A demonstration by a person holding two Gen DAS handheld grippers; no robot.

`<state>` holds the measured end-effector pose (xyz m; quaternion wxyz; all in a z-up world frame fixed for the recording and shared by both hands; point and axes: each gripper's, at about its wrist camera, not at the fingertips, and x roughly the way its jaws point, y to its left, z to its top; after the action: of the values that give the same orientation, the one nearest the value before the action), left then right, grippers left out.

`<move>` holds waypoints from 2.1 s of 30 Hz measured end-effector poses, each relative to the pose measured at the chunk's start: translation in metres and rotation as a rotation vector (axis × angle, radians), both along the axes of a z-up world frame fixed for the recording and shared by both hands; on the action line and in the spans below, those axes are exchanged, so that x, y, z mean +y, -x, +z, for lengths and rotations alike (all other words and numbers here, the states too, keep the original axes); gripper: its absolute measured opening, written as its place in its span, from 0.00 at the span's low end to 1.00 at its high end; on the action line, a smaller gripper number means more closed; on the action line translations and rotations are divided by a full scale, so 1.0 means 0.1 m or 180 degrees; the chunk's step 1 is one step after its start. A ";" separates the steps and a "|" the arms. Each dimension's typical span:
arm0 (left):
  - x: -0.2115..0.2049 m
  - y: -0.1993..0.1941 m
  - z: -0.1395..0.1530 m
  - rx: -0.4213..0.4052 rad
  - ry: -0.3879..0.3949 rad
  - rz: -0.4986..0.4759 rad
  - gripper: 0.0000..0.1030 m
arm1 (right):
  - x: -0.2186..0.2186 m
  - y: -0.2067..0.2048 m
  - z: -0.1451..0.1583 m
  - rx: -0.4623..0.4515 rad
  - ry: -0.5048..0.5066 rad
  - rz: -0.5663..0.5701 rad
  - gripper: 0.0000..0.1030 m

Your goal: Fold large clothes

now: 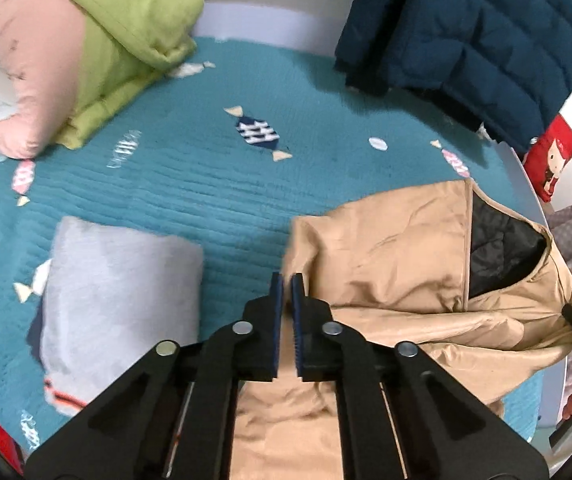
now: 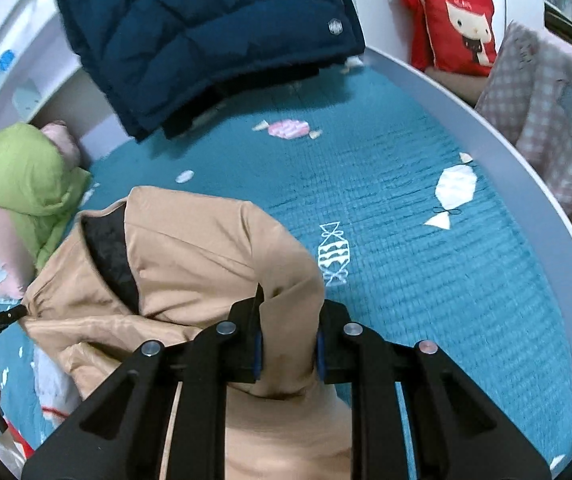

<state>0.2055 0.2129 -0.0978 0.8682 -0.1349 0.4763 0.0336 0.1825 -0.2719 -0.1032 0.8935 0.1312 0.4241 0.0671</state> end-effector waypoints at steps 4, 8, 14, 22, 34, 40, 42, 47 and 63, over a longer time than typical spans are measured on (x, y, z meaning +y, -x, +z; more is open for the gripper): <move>0.09 0.44 0.12 -0.0165 -0.0082 -0.0099 0.03 | 0.01 0.41 0.09 -0.0157 0.0018 0.0155 0.17; 0.13 0.41 -0.02 -0.0015 0.0015 -0.0166 0.48 | 0.08 0.50 0.11 -0.0201 0.0053 0.0250 0.17; 0.10 -0.02 -0.41 0.0223 0.0254 -0.0026 0.86 | 0.13 0.22 -0.01 -0.0152 0.0099 0.0154 0.17; 0.00 -0.84 -0.82 0.0577 0.0200 0.0066 0.86 | 0.16 -0.94 -0.35 0.0363 0.0076 -0.0095 0.39; -0.17 -1.76 -1.88 0.1517 0.0478 -0.0211 0.86 | -0.02 -1.89 -1.33 0.1242 0.0483 -0.0184 0.79; -0.09 -1.66 -1.95 0.1396 0.0398 -0.0086 0.47 | -0.05 -1.96 -1.73 0.1588 0.0277 -0.0167 0.38; -0.04 -1.61 -1.89 0.1354 0.0679 -0.0149 0.17 | -0.03 -1.92 -1.66 0.1506 0.0261 -0.0157 0.19; 0.04 -1.42 -1.57 0.1148 0.0704 -0.0064 0.15 | -0.06 -1.74 -1.32 0.1237 0.0192 -0.0182 0.16; -0.13 0.09 -0.14 0.0256 0.0593 -0.0468 0.16 | -0.10 -0.20 0.11 0.0165 0.0040 0.0098 0.16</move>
<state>0.1963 0.1996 -0.1114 0.8322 -0.1782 0.5204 -0.0692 0.2028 -0.2815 -0.0917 0.8819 0.1207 0.4495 0.0748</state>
